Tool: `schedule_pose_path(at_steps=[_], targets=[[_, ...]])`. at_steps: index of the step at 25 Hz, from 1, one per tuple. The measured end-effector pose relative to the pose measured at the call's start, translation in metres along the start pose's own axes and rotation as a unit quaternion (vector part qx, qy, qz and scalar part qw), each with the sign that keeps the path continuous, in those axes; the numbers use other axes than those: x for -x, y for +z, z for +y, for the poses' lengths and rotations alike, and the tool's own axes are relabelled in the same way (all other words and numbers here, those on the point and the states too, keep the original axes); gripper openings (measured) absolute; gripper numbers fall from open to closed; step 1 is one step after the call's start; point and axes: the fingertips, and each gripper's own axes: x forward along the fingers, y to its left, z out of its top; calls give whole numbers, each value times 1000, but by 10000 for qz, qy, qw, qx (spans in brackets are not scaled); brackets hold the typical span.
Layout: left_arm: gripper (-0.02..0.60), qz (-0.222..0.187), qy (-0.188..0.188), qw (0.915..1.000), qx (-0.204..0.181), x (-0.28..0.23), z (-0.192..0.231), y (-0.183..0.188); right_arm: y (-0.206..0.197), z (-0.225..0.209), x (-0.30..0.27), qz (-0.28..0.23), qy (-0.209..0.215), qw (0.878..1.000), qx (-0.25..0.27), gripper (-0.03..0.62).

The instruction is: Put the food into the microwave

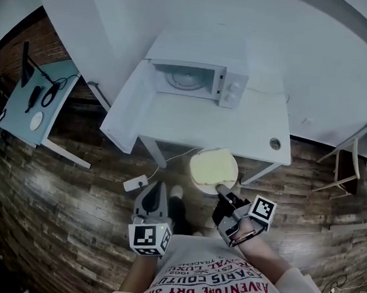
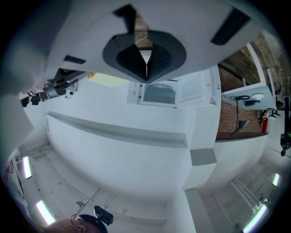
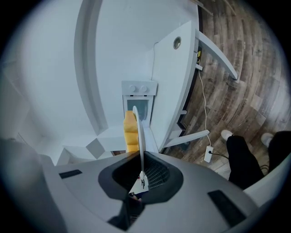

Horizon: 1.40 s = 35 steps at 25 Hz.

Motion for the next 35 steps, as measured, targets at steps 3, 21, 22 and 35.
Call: schedule_pose_path(at_steps=[3, 21, 22, 35], targets=[[8, 6, -187, 9998, -42, -41, 12, 5, 20, 4, -30, -178, 36, 9998, -90, 21], [8, 54, -1499, 9876, -457, -271, 105, 67, 115, 60, -222, -1226, -178, 9919, -266, 21], [8, 48, -1538, 9867, -529, -278, 108, 68, 118, 61, -230, -1247, -200, 9916, -288, 21], [8, 281, -1448, 9877, -526, -335, 124, 60, 156, 53, -301, -999, -404, 9940, -167, 21]])
